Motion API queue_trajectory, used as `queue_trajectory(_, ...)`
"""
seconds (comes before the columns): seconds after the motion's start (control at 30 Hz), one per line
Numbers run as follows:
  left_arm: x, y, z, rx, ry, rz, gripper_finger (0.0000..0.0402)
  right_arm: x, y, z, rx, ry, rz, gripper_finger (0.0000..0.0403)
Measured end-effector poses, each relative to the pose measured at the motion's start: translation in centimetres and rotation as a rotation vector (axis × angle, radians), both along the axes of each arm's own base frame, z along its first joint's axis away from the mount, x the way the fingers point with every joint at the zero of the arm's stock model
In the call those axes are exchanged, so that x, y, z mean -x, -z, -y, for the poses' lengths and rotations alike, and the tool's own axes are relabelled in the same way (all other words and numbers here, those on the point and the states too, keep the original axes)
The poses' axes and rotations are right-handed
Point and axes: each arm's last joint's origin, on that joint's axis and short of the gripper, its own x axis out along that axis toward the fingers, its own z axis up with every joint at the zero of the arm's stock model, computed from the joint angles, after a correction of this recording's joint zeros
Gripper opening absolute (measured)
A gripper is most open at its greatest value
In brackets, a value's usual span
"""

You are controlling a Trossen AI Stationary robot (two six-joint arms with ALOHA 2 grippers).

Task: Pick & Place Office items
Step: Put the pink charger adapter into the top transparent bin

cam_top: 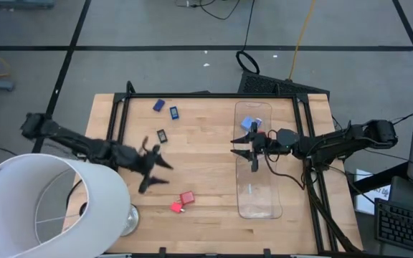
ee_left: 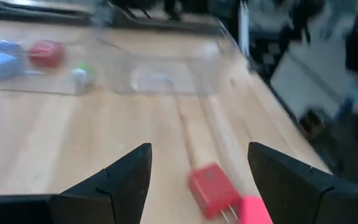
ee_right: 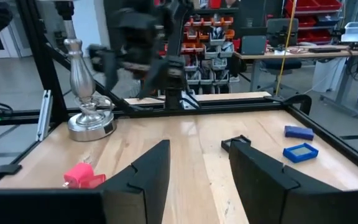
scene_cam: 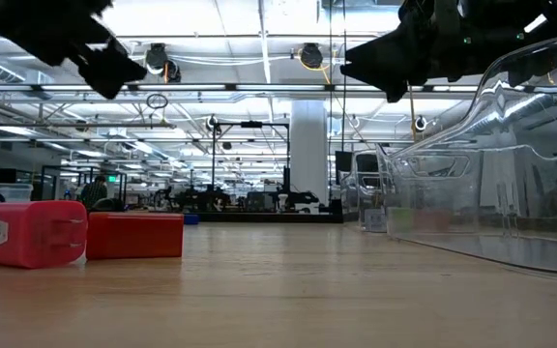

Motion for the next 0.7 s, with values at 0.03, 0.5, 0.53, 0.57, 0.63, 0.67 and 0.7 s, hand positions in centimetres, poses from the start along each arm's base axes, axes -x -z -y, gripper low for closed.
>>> queue_trajectory(0.03, -0.1, 0.0, 0.9, -0.023, 0.025, -0.015, 0.0269, 0.0, 0.0, 0.0, -0.001, 0.0, 0.001, 0.0155)
queue_trajectory(0.5, -2.7, 7.0, 8.4, -0.261, 0.18, -0.259, 0.0269, 0.0, -0.7, 0.0, 0.05, 0.001, 0.072, 0.0155)
queue_trajectory(0.53, -2.8, 7.6, 8.6, -0.259, 0.178, -0.272, 0.0269, 0.0, -0.7, 0.0, 0.056, 0.002, 0.075, 0.0155)
queue_trajectory(0.57, -3.0, 8.1, 8.8, -0.254, 0.174, -0.279, 0.0269, 0.0, -0.8, 0.0, 0.063, 0.003, 0.078, 0.0155)
queue_trajectory(0.63, -3.3, 9.0, 9.1, -0.25, 0.169, -0.294, 0.0269, 0.0, -0.8, 0.0, 0.075, 0.004, 0.08, 0.0155)
queue_trajectory(0.67, -3.5, 9.4, 9.2, -0.245, 0.166, -0.297, 0.0269, 0.0, -0.8, 0.0, 0.082, 0.004, 0.081, 0.0155)
queue_trajectory(0.7, -3.6, 9.7, 9.3, -0.245, 0.165, -0.299, 0.0269, 0.0, -0.8, 0.0, 0.089, 0.004, 0.081, 0.0155)
